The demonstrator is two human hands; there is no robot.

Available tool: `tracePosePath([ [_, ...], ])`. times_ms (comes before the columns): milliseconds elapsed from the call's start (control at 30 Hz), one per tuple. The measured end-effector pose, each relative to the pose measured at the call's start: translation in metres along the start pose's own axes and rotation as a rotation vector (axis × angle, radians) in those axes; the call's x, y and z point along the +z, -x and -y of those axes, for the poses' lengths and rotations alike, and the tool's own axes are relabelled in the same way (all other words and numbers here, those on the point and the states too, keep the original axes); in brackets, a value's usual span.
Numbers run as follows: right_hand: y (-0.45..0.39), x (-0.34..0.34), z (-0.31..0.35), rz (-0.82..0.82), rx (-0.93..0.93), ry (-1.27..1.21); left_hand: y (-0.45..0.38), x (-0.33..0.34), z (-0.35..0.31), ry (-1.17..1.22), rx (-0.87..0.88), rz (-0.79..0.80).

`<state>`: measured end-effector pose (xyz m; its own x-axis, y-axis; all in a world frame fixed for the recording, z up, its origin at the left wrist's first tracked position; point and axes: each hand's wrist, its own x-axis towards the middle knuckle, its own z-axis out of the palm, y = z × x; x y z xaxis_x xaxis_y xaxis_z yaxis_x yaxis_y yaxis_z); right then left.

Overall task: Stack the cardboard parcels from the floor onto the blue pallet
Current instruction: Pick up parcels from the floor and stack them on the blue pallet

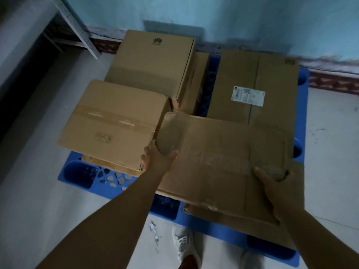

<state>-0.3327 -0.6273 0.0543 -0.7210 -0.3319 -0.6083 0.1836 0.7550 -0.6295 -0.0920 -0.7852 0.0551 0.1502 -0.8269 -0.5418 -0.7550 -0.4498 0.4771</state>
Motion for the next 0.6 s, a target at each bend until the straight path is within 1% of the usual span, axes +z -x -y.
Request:
tracePosePath([
  [133,-0.006,0.006,0.001,-0.025,-0.026,0.043,-0.015,0.004,-0.005,-0.024,0.034,-0.044],
  [333,-0.005,0.013,0.007,0.017,-0.028,-0.05,-0.024,-0.004,-0.005,-0.01,0.048,-0.021],
  [600,-0.01,0.003,0.008,0.073,-0.026,-0.041,-0.019,-0.003,-0.009,0.012,0.033,-0.036],
])
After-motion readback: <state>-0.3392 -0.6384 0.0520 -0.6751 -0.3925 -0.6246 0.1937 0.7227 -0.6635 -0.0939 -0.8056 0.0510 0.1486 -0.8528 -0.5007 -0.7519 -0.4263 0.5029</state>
